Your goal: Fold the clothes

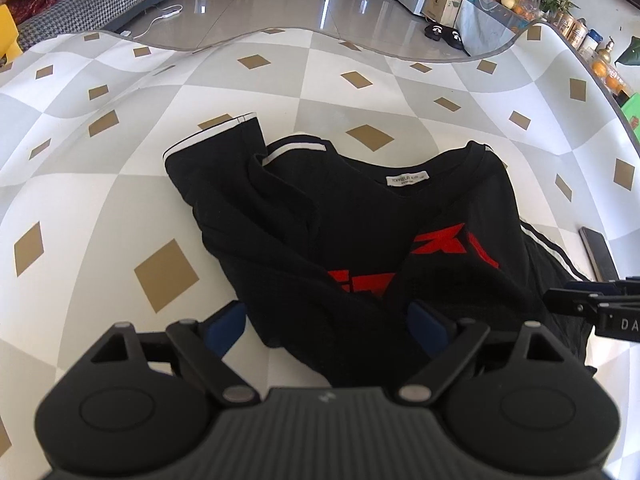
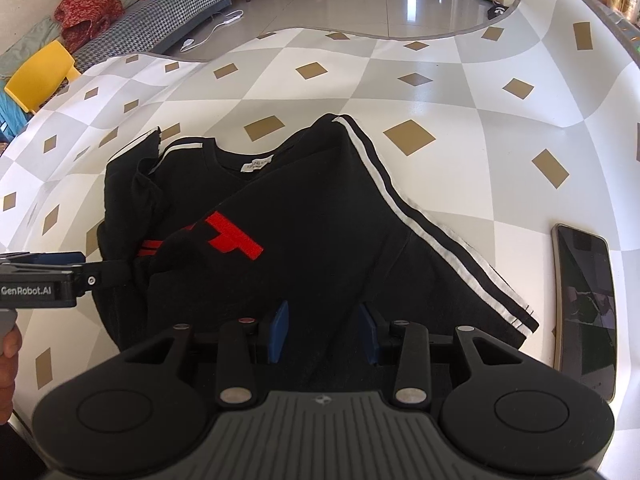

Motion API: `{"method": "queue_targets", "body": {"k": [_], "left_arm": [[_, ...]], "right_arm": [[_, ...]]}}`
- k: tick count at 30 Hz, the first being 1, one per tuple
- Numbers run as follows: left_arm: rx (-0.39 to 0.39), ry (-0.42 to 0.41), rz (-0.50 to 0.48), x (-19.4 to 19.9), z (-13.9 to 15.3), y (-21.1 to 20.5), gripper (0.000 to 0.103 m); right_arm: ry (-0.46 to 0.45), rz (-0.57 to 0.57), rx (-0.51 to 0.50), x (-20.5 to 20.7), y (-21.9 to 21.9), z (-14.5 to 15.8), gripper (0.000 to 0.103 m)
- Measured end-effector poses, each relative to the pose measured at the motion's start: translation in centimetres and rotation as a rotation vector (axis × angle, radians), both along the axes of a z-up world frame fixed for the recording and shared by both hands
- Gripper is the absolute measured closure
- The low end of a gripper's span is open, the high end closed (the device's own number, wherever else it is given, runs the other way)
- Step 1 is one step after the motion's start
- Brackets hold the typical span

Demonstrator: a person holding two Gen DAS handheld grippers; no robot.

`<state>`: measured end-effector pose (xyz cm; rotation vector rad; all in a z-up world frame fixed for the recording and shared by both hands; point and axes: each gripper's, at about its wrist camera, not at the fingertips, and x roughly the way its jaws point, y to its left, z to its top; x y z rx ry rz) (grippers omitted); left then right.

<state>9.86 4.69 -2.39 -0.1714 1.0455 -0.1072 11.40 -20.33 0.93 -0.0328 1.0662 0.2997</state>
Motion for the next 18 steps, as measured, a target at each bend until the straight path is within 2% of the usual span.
{"method": "queue_targets", "body": {"k": [8, 18], "left_arm": [[-0.156, 0.064, 0.114, -1.1, -0.9, 1.7, 0.01], [-0.238, 0.109, 0.17, -2.6, -2.3, 0.6, 0.008]], "right_arm": [[0.01, 0.063, 0.032, -4.0, 0.2, 0.7, 0.065], [0.011, 0.171, 0.026, -7.4, 1.4, 0.8, 0.064]]}}
